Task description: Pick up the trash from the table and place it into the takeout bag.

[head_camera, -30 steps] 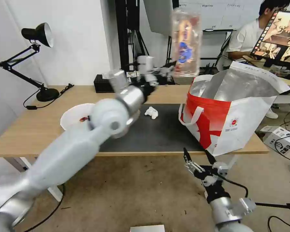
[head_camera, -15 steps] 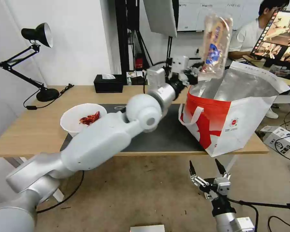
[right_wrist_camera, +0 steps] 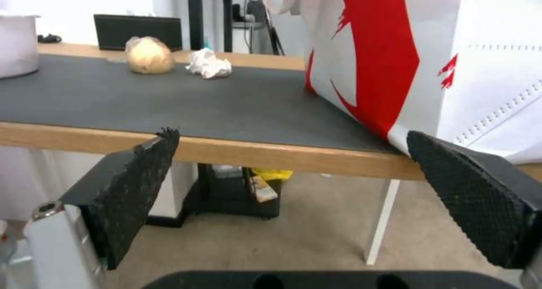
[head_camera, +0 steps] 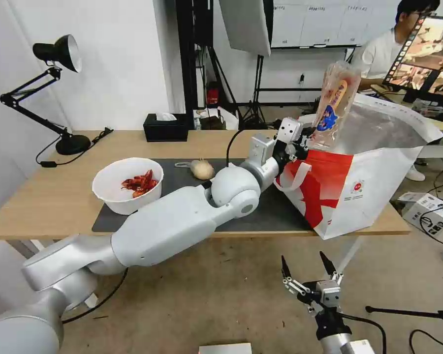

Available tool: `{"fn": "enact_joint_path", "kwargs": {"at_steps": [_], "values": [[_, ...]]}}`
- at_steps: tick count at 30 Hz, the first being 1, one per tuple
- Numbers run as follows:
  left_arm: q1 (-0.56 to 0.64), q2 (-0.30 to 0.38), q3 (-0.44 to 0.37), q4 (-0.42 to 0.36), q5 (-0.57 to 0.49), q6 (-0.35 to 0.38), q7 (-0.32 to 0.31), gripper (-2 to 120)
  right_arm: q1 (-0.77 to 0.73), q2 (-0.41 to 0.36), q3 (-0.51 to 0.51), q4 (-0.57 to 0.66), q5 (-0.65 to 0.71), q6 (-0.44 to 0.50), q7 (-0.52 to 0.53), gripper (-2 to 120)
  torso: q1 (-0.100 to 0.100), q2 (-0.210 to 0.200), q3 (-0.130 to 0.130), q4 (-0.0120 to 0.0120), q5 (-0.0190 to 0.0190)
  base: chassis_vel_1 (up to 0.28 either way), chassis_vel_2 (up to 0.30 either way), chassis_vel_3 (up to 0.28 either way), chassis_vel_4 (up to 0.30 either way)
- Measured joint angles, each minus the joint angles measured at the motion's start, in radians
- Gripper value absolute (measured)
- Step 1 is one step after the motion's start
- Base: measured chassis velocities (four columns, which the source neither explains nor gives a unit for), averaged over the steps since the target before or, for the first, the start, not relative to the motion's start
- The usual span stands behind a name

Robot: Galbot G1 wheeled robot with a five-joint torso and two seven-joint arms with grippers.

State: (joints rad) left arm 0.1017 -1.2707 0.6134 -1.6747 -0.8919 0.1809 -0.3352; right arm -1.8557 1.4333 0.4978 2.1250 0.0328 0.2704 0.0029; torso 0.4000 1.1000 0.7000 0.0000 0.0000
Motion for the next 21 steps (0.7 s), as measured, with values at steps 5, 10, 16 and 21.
{"fn": "enact_joint_path", "kwargs": {"at_steps": [5, 10, 16, 21], "values": [[0.0, 0.002, 0.006, -0.006, 0.008, 0.003, 0.008, 1, 0.001, -0.003, 0.002, -0.001, 0.003, 0.0, 0.001, 100, 0.0, 0.0, 0.0, 0.0, 0.0, 0.0, 0.0, 0.0, 0.0], [-0.002, 0.011, 0.006, -0.021, 0.004, 0.007, 0.008, 21, 0.003, 0.0, -0.004, -0.003, 0.006, -0.001, 0.002, 100, 0.0, 0.0, 0.0, 0.0, 0.0, 0.0, 0.0, 0.0, 0.0], [0.001, 0.036, -0.01, -0.046, -0.027, 0.007, 0.001, 46, 0.006, 0.003, -0.011, 0.008, 0.006, -0.006, 0.001, 100, 0.0, 0.0, 0.0, 0.0, -0.0001, 0.0, 0.0, 0.0, 0.0], [0.011, 0.044, -0.044, -0.06, -0.045, 0.006, -0.003, 59, 0.009, 0.001, -0.011, 0.009, 0.009, -0.008, 0.001, 100, 0.0, 0.0, 0.0, 0.0, 0.0, 0.0, 0.0, 0.0, 0.0]]}}
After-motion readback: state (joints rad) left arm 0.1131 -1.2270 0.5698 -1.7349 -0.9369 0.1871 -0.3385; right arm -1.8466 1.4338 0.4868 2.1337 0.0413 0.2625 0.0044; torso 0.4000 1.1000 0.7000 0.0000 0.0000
